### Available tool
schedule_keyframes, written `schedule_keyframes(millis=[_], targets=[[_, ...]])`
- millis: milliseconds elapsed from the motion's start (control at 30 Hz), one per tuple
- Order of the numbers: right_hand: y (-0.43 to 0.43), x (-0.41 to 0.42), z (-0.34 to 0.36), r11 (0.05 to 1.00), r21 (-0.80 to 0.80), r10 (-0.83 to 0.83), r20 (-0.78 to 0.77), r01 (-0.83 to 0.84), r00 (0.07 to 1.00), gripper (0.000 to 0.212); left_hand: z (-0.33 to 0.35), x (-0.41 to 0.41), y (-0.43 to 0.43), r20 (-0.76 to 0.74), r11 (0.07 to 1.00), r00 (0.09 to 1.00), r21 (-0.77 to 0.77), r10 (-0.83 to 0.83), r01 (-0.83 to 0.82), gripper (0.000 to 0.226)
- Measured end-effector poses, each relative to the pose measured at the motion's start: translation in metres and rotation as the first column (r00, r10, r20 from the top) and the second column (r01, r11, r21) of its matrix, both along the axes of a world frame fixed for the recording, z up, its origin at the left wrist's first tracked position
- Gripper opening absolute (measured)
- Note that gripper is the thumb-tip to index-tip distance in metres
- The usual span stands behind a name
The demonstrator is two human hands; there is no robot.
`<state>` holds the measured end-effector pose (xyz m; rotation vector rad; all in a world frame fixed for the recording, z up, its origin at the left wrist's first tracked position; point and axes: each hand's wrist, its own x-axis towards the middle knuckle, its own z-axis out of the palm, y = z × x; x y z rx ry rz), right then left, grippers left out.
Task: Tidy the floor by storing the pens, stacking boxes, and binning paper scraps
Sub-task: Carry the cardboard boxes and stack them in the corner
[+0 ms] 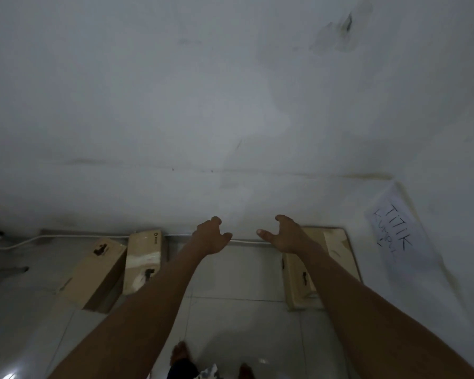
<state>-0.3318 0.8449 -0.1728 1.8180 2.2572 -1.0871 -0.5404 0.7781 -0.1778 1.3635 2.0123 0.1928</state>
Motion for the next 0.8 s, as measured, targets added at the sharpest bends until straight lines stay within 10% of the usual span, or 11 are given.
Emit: schedule_keyframes(millis=[800], targets=[[-0.129,-0.259,-0.032,0.995,-0.037,0.097,0.033,-0.096,0.995,0.091,-0.033,-0.273,-0.141,-0.015,0.994,0.996,-0.072,0.085,-0.086,0.057]])
